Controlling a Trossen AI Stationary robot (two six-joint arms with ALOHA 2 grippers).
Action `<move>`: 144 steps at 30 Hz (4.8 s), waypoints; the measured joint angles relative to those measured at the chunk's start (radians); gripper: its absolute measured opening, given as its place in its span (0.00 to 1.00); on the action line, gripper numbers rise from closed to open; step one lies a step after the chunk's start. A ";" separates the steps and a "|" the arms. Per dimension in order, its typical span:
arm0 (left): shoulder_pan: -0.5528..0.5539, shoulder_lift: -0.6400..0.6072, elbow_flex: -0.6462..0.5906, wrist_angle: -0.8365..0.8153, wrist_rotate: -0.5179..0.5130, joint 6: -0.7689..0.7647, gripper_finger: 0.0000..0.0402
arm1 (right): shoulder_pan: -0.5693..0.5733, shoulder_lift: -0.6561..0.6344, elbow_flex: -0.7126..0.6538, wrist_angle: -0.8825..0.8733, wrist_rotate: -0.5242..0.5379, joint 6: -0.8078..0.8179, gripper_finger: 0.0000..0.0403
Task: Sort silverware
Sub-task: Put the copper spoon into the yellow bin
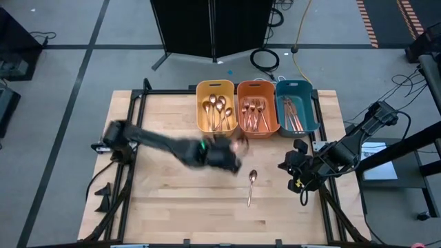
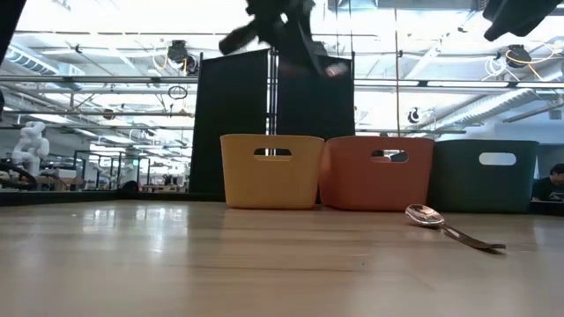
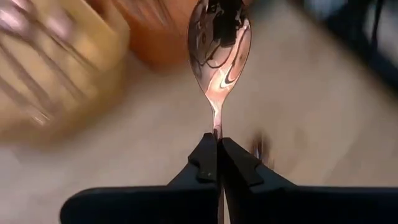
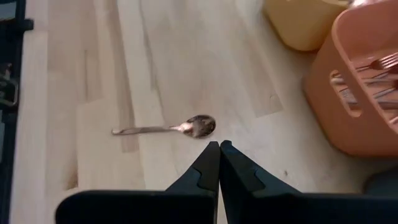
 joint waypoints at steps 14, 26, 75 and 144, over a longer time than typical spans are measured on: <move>0.541 -0.075 0.002 0.028 0.323 0.183 0.00 | -0.053 0.000 0.000 0.024 0.163 0.008 0.00; 0.674 0.023 0.002 0.016 0.449 0.183 0.07 | -0.127 -0.003 0.000 -0.013 0.181 0.063 0.00; -0.082 0.234 0.027 0.491 0.136 -0.047 0.21 | -0.023 0.030 0.000 -0.013 0.028 0.093 0.00; -0.235 0.306 0.194 -0.164 0.152 -0.599 0.02 | -0.006 0.050 0.000 -0.015 -0.114 -0.271 0.00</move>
